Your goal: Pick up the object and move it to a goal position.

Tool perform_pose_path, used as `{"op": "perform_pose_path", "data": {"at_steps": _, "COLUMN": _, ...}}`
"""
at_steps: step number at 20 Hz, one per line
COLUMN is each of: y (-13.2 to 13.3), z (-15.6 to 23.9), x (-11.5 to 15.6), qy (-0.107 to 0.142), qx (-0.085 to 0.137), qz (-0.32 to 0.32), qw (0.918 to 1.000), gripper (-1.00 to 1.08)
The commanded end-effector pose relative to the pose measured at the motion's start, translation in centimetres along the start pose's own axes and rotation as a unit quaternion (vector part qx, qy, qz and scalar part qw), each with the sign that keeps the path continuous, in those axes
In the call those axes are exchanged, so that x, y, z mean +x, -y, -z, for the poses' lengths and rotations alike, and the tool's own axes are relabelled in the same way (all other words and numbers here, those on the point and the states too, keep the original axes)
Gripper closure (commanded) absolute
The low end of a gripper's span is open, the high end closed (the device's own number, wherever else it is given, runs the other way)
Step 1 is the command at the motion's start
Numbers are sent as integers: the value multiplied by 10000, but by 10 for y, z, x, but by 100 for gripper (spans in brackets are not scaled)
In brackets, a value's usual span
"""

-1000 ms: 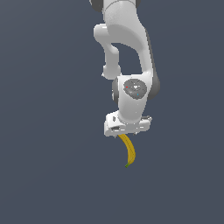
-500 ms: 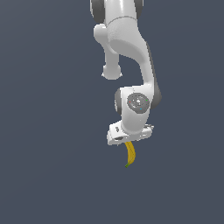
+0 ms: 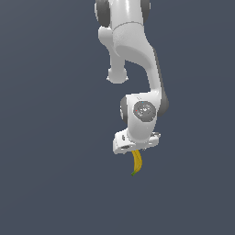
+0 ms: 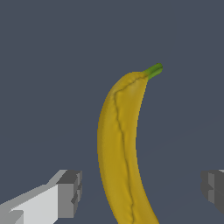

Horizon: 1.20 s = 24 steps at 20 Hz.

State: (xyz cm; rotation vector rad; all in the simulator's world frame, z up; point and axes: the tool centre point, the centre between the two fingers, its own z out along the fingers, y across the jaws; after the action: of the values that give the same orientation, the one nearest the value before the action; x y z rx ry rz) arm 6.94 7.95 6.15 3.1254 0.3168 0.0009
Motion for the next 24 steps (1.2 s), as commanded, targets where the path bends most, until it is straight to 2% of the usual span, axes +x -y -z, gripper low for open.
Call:
{"op": "perform_pose_path", "data": {"at_steps": 1, "y": 0, "z": -10, "x": -1, "qy": 6, "qx": 1, "qz": 2, "qw": 10000, "gripper": -92}}
{"op": "perform_pose_path", "data": {"at_steps": 7, "y": 0, "z": -39, "x": -1, "qy": 4, "qx": 1, "qz": 5, "qw": 10000, "gripper": -92}}
{"op": "perform_pose_path", "data": {"at_steps": 12, "y": 0, "z": -43, "x": 0, "qy": 4, "qx": 1, "qz": 5, "qw": 10000, "gripper": -92}}
{"op": "perform_pose_path", "data": {"at_steps": 13, "y": 0, "z": -43, "x": 0, "qy": 4, "qx": 1, "qz": 5, "qw": 10000, "gripper": 108}}
{"op": "perform_pose_path", "data": {"at_steps": 24, "y": 1, "z": -43, "x": 0, "qy": 8, "qx": 4, "qz": 12, "qw": 10000, "gripper": 108}}
